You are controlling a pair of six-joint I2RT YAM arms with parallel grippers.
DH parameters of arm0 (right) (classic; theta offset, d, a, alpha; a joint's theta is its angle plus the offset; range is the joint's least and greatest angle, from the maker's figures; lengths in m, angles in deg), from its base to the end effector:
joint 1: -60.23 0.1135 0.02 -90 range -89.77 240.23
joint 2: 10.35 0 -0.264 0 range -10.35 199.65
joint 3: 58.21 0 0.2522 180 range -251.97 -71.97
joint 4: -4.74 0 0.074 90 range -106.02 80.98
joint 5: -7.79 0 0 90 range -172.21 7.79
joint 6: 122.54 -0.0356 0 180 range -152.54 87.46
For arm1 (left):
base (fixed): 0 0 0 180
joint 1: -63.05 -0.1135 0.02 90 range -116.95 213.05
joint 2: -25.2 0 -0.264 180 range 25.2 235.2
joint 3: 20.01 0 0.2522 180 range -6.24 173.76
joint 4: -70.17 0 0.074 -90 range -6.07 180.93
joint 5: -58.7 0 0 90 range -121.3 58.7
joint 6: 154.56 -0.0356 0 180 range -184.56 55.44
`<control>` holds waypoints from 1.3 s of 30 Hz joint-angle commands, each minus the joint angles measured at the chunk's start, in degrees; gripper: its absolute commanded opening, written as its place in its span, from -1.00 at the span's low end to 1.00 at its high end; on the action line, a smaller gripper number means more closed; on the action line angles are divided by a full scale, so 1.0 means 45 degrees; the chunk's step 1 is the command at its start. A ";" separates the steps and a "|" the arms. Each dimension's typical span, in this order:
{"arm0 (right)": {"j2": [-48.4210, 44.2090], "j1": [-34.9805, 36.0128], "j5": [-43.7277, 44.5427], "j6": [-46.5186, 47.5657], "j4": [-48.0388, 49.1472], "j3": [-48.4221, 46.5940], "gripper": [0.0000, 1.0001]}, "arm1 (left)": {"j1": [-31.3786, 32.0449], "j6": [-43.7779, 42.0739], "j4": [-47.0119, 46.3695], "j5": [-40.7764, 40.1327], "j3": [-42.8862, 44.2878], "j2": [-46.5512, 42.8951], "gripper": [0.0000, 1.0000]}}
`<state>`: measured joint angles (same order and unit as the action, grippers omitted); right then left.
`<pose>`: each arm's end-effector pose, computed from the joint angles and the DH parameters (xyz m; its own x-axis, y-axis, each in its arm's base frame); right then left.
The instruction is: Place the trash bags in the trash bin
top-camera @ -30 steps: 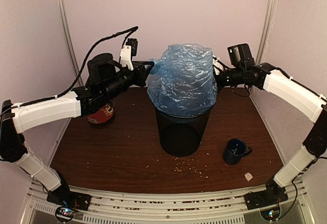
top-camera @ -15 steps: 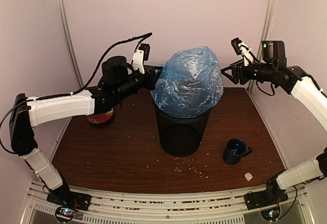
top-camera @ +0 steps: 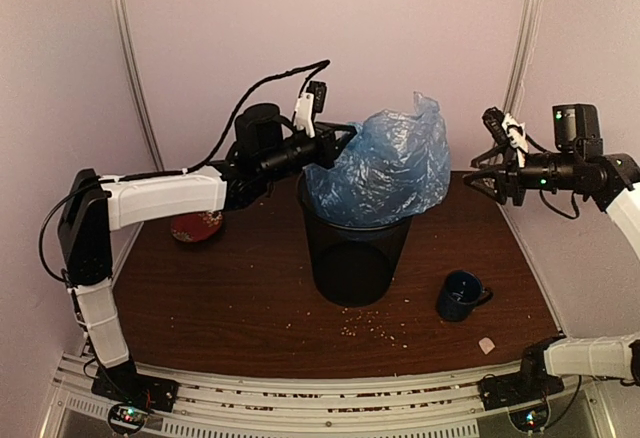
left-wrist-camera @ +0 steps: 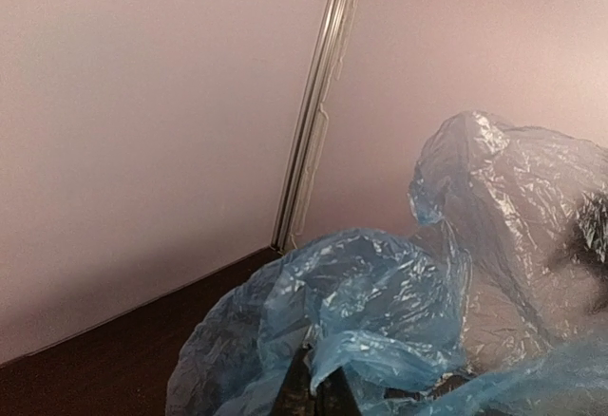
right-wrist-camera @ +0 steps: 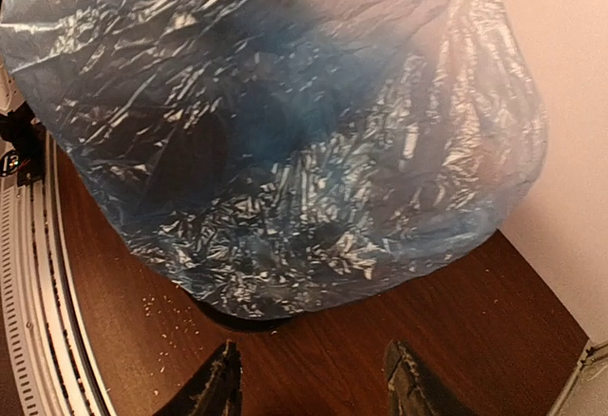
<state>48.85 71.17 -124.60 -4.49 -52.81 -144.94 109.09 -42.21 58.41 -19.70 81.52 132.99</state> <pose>0.1872 0.0606 0.4067 -0.0981 -0.3727 -0.9228 -0.8605 0.4976 -0.1095 0.3140 -0.3359 0.3478 -0.2594 -0.2676 -0.9279 0.8060 0.4694 -0.3607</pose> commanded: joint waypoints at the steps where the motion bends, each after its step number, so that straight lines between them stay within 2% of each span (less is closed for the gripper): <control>1: 0.0207 0.0586 -0.1325 0.1556 -0.1028 0.0230 0.04 | 0.0022 -0.0550 -0.0308 -0.0718 -0.1520 -0.1967 -1.00; 3: 0.0470 0.0926 -0.0890 0.1541 -0.0734 0.0236 0.02 | 0.0024 -0.0640 -0.0279 -0.0905 -0.2290 -0.2808 -1.00; 6: 0.0833 0.1446 -0.0443 0.1327 -0.0026 0.0347 0.10 | 0.0022 -0.0716 -0.0096 -0.1393 -0.3334 -0.4082 -1.00; 10: 0.1338 0.2952 0.0795 0.0946 0.0878 0.0226 0.09 | 0.0023 -0.0767 0.0482 -0.2005 -0.4570 -0.5223 -1.00; 16: 0.2591 0.4901 0.2441 0.0263 0.1968 -0.0434 -0.07 | 0.0027 -0.0668 0.1229 -0.2306 -0.5512 -0.6163 -1.00; 22: 0.4196 0.5176 0.3006 -0.0626 0.1939 -0.1861 -0.34 | 0.0022 -0.0782 0.2111 -0.2931 -0.5706 -0.6667 -1.00; 25: 0.4125 0.5167 0.3907 -0.1066 0.2289 -0.2027 -0.37 | 0.0022 -0.0787 0.2617 -0.3430 -0.5528 -0.6550 -1.00; 30: 0.3266 0.5138 0.4532 -0.1165 0.2343 -0.1623 -0.29 | 0.0026 -0.0835 0.3210 -0.3384 -0.5077 -0.5776 -1.00; 36: 0.1663 0.4888 0.4615 -0.1042 0.2223 -0.0818 0.12 | 0.0051 -0.0807 0.3538 -0.2118 -0.3952 -0.4643 -1.00; 39: 0.1235 0.4754 0.4601 -0.1134 0.2146 -0.0731 0.20 | 0.0133 -0.0890 0.3484 -0.1674 -0.3303 -0.4124 -1.00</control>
<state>57.14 93.51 -105.19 -8.77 -43.72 -149.45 109.14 -45.18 75.31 -31.18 62.07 112.29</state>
